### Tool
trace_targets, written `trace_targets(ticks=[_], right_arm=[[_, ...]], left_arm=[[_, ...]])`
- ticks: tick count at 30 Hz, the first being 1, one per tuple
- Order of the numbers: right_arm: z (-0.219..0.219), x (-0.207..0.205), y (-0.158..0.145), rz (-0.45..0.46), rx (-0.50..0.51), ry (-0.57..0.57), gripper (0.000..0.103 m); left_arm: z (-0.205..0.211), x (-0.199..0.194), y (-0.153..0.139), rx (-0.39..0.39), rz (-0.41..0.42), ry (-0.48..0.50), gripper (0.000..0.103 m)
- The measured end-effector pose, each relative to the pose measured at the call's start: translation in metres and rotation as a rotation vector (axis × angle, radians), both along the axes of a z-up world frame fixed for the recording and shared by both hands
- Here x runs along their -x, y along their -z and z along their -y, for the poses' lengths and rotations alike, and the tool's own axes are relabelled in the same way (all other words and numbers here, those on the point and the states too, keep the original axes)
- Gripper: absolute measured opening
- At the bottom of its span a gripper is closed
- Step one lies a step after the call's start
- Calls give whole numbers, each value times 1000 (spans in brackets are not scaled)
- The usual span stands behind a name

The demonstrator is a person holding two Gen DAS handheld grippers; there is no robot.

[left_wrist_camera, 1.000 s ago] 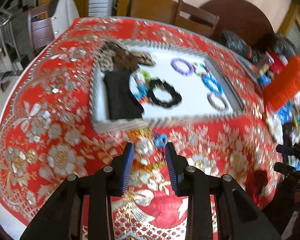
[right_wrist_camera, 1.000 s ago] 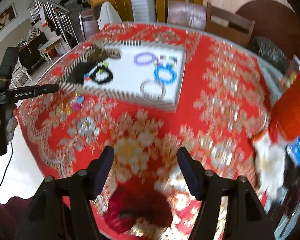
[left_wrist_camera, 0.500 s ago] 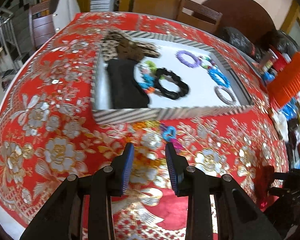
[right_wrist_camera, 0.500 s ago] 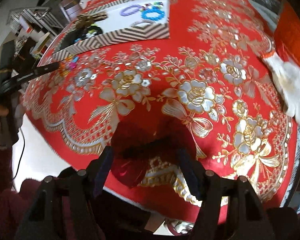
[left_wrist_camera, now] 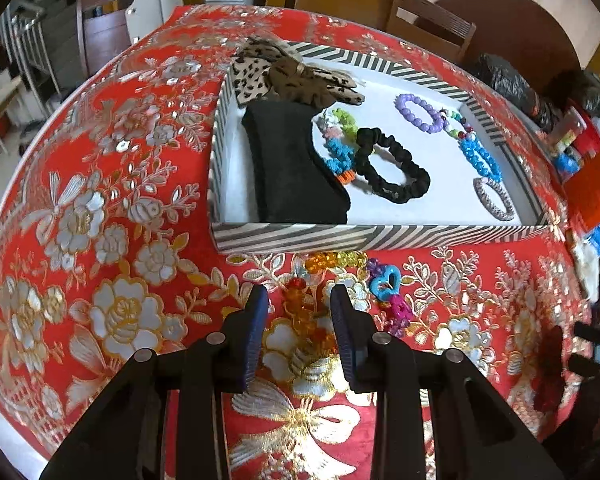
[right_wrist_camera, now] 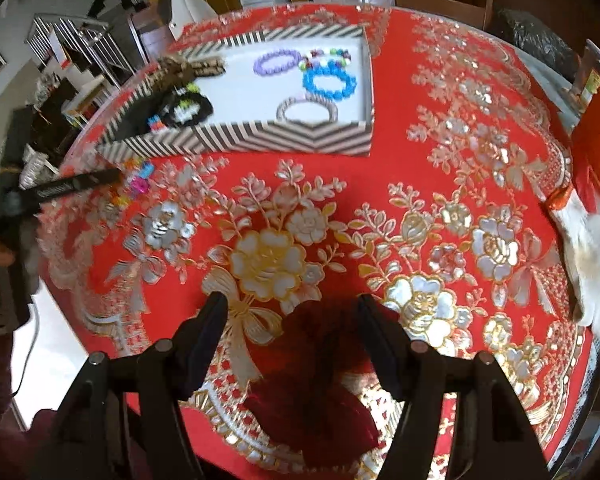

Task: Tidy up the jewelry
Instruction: 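Grasp the amber bead bracelet with the left gripper while the right grasps the red bow, then place the amber bracelet in the tray with the left gripper while the right places the red bow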

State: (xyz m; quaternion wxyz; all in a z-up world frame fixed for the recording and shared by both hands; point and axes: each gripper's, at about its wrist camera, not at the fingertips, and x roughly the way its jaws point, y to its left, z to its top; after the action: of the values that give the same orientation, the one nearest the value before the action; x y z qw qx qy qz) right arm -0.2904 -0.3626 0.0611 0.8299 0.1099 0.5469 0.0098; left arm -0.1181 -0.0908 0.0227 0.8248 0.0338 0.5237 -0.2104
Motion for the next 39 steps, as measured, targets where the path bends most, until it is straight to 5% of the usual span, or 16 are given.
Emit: trace_targets(ticks=[6,9,13,16,17,19,30,39], right_arm=[[9,23,-4,-56,15,-58,74],[8,28,7,-89,25,-61,74],[5,23,22,-82,1,-18,73],[-8,20,29,-69,93,-50,47],[-11,21,29,-69,102,-72,26],[-15,21,28,-59,123,-101,18],[-3,9,-30,132,123,-99,16],[3,-41,-65,224,103,-69,16]], left_arm=[[12,1,0,-50,43,17,30],[16,1,1,-42,46,26,9],[16,4,-1,30,-11,41,9],[17,12,-13,58,-7,65,9],[17,14,-19,72,-6,70,9],[18,18,-33,103,3,84,9],[39,19,-112,168,141,142,9],[78,-17,-121,136,200,134,9]])
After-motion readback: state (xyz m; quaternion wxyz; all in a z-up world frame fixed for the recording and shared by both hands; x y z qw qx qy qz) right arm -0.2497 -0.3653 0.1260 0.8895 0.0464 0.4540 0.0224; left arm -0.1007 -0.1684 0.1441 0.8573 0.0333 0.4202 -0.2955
